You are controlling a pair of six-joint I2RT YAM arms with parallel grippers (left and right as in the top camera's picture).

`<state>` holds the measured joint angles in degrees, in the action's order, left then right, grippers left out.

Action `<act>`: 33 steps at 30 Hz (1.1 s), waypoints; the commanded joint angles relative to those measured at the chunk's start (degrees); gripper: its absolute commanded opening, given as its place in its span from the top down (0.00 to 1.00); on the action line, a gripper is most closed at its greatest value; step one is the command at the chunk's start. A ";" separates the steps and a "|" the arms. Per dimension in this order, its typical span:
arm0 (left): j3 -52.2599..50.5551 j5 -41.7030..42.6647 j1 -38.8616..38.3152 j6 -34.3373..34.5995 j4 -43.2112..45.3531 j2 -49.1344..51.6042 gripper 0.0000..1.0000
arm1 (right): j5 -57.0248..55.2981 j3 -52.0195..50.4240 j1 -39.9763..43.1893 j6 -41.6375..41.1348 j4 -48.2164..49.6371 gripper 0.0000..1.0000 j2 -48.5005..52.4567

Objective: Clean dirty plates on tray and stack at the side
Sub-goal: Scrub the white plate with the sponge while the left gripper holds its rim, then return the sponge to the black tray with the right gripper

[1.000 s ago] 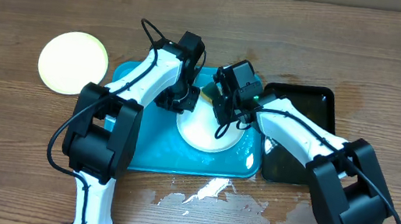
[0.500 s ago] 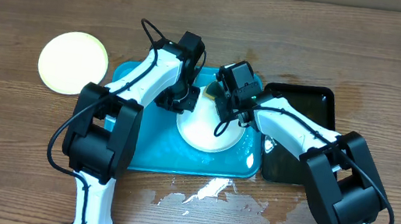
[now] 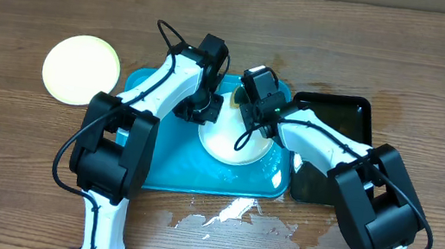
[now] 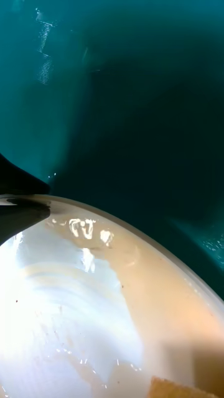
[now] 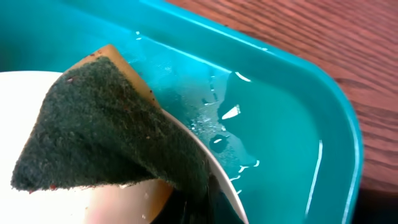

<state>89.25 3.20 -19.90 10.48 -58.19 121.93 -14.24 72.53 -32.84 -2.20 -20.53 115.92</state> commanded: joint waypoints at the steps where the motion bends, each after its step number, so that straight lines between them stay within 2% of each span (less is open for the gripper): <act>1: -1.16 -3.82 -0.37 -1.49 -1.49 0.98 0.96 | -11.65 0.28 1.53 -2.56 0.52 0.96 -1.03; 5: -1.16 -3.82 -0.37 -1.49 -1.49 0.98 0.96 | -12.39 0.28 1.60 -2.54 0.61 0.96 -5.62; 12: -1.16 -3.82 -0.37 -1.49 -1.57 0.98 0.96 | -20.70 0.28 3.21 -2.56 -0.79 0.96 -10.21; 16: -1.14 -3.80 -0.37 -1.49 -1.62 0.98 0.96 | -19.85 0.31 4.15 -7.34 -5.46 0.96 -14.43; 18: -1.11 -3.78 -0.37 -1.49 -2.03 0.98 0.87 | -17.46 0.31 4.50 -8.70 -7.96 0.96 -17.03; 20: -0.87 -3.78 -0.37 -1.49 -2.73 0.98 0.66 | -14.78 0.31 4.94 -10.27 -10.40 0.96 -19.69; 23: 0.42 -3.56 -0.31 -1.49 -4.35 0.98 0.52 | -9.84 0.31 6.05 -12.39 -14.27 0.96 -23.63; 25: 1.75 -2.99 -0.33 -1.46 -6.40 0.98 0.50 | -7.45 0.31 6.99 -14.64 -17.38 0.96 -25.35; 30: 2.19 3.93 -0.35 -0.98 -10.27 0.98 0.56 | -6.38 0.28 9.55 -21.00 -27.56 0.96 -26.45; 33: 1.57 5.38 -0.44 0.55 -11.47 0.98 0.56 | -6.05 0.28 10.84 -23.76 -32.74 0.96 -26.45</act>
<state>90.37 4.58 -20.23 9.47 -68.88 122.06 -21.61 72.55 -23.16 -20.45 -51.53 89.89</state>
